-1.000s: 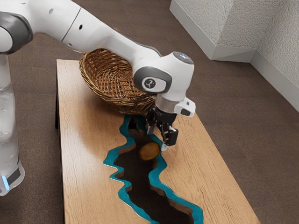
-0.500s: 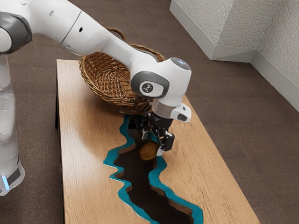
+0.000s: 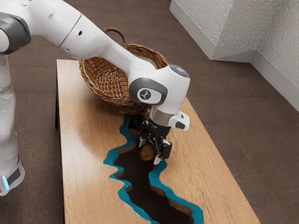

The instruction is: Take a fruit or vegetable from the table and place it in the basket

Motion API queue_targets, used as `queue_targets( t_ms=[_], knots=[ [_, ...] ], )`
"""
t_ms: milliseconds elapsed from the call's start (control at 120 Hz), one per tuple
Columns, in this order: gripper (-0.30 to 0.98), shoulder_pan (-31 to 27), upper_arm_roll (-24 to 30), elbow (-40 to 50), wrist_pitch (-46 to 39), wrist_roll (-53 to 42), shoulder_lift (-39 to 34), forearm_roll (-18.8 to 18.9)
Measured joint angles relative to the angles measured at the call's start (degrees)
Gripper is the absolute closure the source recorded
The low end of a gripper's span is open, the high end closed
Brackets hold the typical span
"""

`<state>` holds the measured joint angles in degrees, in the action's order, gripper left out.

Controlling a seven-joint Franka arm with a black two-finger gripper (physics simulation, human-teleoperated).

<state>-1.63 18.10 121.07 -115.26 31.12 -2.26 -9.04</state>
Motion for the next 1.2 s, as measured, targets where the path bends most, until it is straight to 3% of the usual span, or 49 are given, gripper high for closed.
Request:
queue_targets(
  t_ms=[275, 650, 867, 1067, 1200],
  knots=[
    [0.0, 0.11, -0.27, 0.48, -1.65, 0.06, 0.15, 3.04],
    [0.0, 0.03, -0.16, 0.56, -2.52, 0.08, 0.12, 3.58],
    [0.42, 0.13, -0.24, 0.62, -2.61, 0.34, 0.11, 4.05],
    [0.48, -0.23, -0.16, -1.24, -2.15, 0.87, -1.02, 3.26],
    [0.5, -1.22, -0.87, -16.15, 3.92, 0.98, -3.93, 9.99]
  ],
)
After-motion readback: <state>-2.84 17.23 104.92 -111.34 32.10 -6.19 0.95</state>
